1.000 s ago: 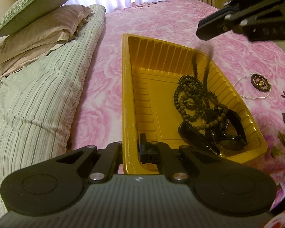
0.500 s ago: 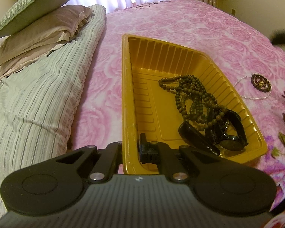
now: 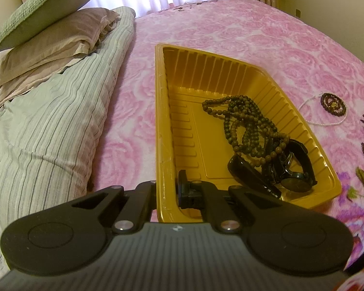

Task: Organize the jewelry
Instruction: 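Grasp the pearl necklace strand with the right tool and lift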

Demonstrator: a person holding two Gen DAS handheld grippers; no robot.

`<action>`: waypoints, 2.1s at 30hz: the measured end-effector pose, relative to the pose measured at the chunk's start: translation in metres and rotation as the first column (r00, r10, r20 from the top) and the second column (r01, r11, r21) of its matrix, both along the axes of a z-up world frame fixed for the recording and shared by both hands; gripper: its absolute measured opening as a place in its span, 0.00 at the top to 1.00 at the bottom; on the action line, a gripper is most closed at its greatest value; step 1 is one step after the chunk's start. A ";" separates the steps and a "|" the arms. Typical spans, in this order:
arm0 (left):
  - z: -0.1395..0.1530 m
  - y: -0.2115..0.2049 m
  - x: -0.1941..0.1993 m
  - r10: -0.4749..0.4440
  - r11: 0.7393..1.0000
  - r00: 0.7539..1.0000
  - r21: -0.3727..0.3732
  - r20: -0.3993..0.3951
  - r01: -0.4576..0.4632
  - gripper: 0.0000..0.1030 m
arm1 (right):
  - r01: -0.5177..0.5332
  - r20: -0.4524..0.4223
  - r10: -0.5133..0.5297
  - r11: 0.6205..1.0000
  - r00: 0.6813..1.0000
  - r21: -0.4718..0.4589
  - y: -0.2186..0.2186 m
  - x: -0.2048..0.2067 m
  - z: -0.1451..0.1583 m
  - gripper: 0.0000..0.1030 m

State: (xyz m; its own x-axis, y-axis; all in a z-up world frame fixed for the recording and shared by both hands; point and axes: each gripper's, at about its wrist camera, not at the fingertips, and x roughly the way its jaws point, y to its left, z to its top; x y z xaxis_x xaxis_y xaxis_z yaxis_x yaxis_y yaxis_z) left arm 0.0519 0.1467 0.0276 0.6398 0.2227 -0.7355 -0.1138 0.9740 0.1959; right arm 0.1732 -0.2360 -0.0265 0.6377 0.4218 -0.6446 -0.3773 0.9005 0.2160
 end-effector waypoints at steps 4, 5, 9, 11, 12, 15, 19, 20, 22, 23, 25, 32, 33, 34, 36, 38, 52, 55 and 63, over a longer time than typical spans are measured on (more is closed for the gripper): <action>0.001 0.000 0.000 -0.003 1.000 1.000 0.002 -0.002 0.003 0.98 | -0.026 0.003 0.026 1.000 1.000 -0.006 0.013 0.009 -0.005 0.67; 0.001 0.000 0.001 -0.003 1.000 1.000 0.004 -0.004 0.003 0.98 | -0.030 0.003 0.031 0.999 1.000 -0.010 0.017 0.013 -0.007 0.71; 0.001 -0.001 0.002 -0.006 1.000 1.000 0.010 -0.005 0.006 0.98 | -0.058 0.002 0.058 0.998 0.998 -0.022 0.032 0.025 -0.013 0.74; 0.001 -0.001 0.002 -0.005 1.000 1.000 0.010 -0.005 0.005 0.98 | -0.068 -0.002 0.068 0.997 0.998 -0.030 0.038 0.031 -0.017 0.77; 0.001 -0.001 0.002 -0.005 1.000 1.000 0.010 -0.006 0.005 0.98 | -0.070 -0.006 0.070 0.997 0.998 -0.033 0.041 0.034 -0.019 0.78; 0.001 -0.001 0.001 -0.004 1.000 1.000 0.010 -0.006 0.004 0.98 | -0.060 -0.028 0.059 0.998 0.998 -0.030 0.045 0.042 -0.025 0.82; 0.001 -0.001 0.001 -0.005 1.000 1.000 0.012 -0.006 0.006 0.98 | -0.046 -0.047 0.045 0.999 0.998 -0.015 0.045 0.047 -0.030 0.92; 0.001 -0.001 0.001 -0.005 1.000 1.000 0.011 -0.006 0.005 0.98 | -0.044 -0.049 0.044 0.999 0.998 -0.012 0.044 0.046 -0.029 0.96; 0.000 -0.001 0.001 -0.005 1.000 1.000 0.011 -0.007 0.005 0.98 | -0.048 -0.046 0.047 0.999 0.998 -0.016 0.043 0.042 -0.027 0.98; 0.000 -0.001 0.001 -0.004 1.000 1.000 0.011 -0.007 0.004 0.98 | -0.046 -0.044 0.045 0.999 0.998 -0.020 0.042 0.040 -0.026 0.99; 0.000 -0.001 0.001 -0.004 1.000 1.000 0.012 -0.007 0.004 0.98 | -0.045 -0.036 0.045 0.999 0.998 -0.025 0.040 0.033 -0.022 0.99; -0.001 -0.001 0.000 -0.004 1.000 1.000 0.016 -0.005 0.004 0.98 | -0.067 -0.003 0.067 0.992 0.998 -0.111 0.034 0.001 -0.015 0.99; -0.001 -0.001 0.000 -0.004 1.000 1.000 0.016 -0.004 0.004 0.98 | -0.061 -0.018 0.059 0.992 0.998 -0.112 0.033 0.000 -0.019 0.99; 0.000 -0.002 0.000 -0.005 1.000 1.000 0.017 -0.003 0.005 0.98 | -0.053 -0.040 0.049 0.993 0.998 -0.108 0.030 -0.001 -0.024 0.99; 0.000 -0.002 -0.001 -0.006 1.000 1.000 0.019 -0.003 0.006 0.98 | -0.032 -0.067 0.025 0.995 0.997 -0.095 0.024 0.001 -0.033 0.99; 0.000 -0.003 -0.001 -0.008 1.000 1.000 0.018 -0.002 0.008 0.98 | -0.015 -0.064 0.011 0.998 0.998 -0.053 0.019 0.001 -0.036 0.99; -0.001 -0.004 -0.001 -0.001 1.000 1.000 0.016 -0.005 0.002 0.98 | 0.008 -0.034 -0.007 1.000 0.999 0.005 0.026 0.027 -0.027 0.98; -0.001 -0.004 -0.001 0.001 1.000 1.000 0.013 -0.007 0.000 0.98 | -0.014 -0.032 0.013 0.999 0.999 -0.033 0.032 0.034 -0.035 0.98; -0.002 -0.004 0.001 0.003 1.000 1.000 0.016 -0.011 -0.003 0.98 | -0.110 0.027 0.115 0.985 0.993 -0.132 0.046 0.038 -0.039 0.97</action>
